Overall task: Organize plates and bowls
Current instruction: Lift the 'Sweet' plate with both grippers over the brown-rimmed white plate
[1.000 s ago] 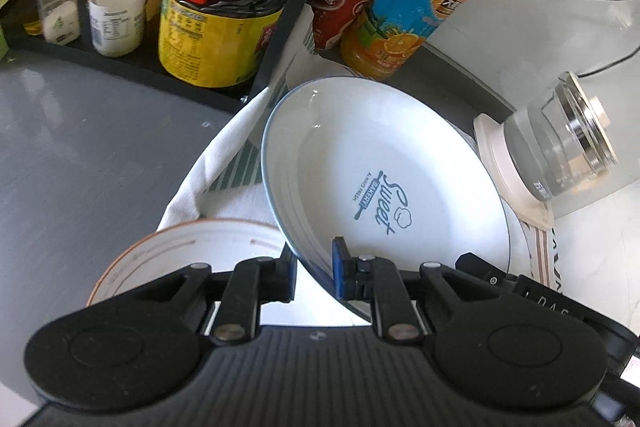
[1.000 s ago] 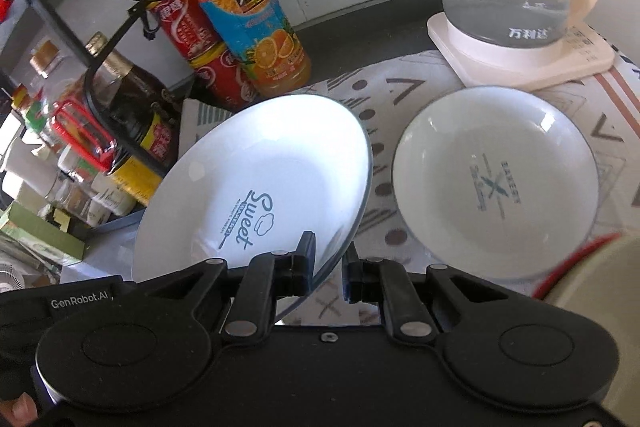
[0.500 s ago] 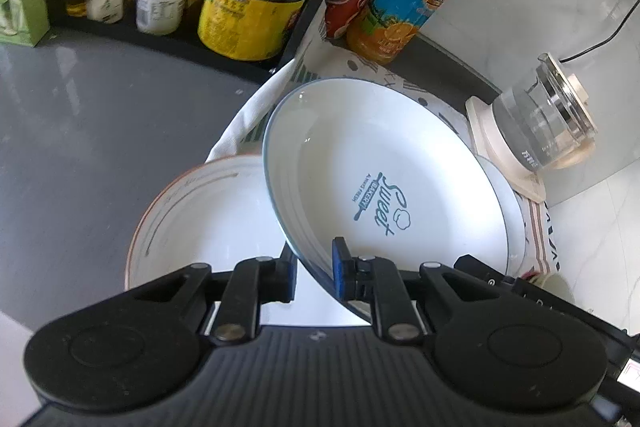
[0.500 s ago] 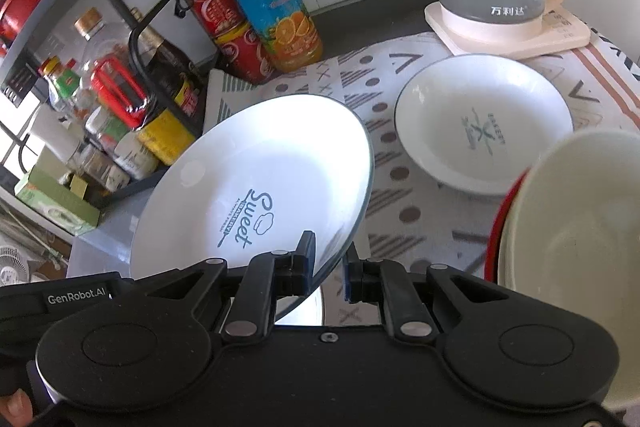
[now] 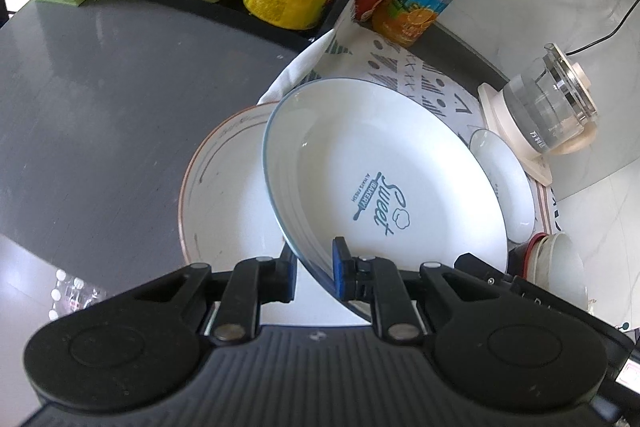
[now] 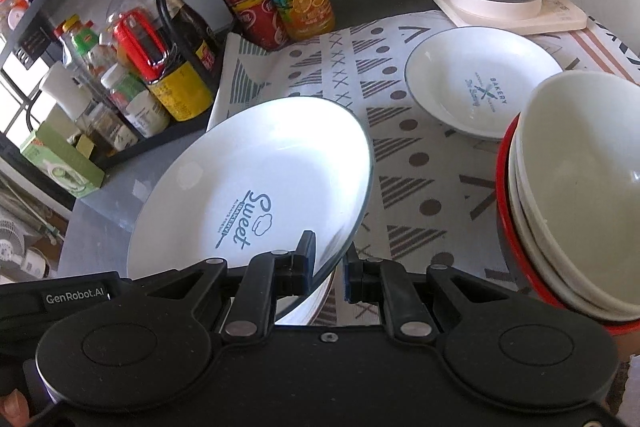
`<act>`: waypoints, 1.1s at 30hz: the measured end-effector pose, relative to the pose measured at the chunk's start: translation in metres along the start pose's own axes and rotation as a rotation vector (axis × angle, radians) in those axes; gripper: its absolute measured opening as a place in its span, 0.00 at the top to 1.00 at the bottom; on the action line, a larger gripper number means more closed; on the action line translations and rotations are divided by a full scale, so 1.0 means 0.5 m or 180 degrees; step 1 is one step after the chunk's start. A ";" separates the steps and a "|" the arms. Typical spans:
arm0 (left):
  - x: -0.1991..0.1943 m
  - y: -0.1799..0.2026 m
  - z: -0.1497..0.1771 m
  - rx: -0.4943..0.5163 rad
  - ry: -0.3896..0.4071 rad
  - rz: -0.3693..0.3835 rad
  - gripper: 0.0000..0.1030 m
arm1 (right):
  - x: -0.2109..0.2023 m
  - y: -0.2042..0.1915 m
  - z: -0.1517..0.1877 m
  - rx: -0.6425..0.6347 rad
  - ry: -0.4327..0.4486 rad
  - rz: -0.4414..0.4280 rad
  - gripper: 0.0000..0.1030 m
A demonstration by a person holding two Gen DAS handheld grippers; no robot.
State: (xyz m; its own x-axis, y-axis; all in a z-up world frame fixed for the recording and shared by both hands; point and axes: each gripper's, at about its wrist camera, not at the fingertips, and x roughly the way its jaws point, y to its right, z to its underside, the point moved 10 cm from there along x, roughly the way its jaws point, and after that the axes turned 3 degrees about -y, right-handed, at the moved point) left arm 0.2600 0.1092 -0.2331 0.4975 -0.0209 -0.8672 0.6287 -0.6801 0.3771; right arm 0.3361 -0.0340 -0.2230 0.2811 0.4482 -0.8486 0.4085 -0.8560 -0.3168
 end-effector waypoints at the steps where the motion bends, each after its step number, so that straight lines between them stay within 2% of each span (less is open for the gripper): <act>1: 0.000 -0.003 0.004 -0.0015 -0.0007 0.0001 0.85 | 0.000 0.000 0.001 -0.0002 -0.0007 0.0003 0.88; 18: 0.019 -0.032 0.025 -0.0133 -0.0071 -0.0084 0.85 | 0.027 -0.015 0.015 -0.0134 -0.0140 0.0014 0.88; 26: 0.033 -0.065 0.033 -0.0344 -0.0174 -0.0171 0.84 | 0.044 -0.024 0.027 -0.0177 -0.0209 0.0027 0.88; 33: 0.032 -0.059 0.029 -0.0299 -0.0242 -0.0212 0.83 | 0.045 -0.025 0.022 -0.0169 -0.0200 0.0062 0.88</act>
State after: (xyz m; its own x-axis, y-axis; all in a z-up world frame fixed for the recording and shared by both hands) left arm 0.2406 0.1183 -0.2626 0.4083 -0.0357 -0.9121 0.7139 -0.6102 0.3435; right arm 0.3279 -0.0160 -0.2429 0.2350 0.4131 -0.8799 0.4495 -0.8488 -0.2785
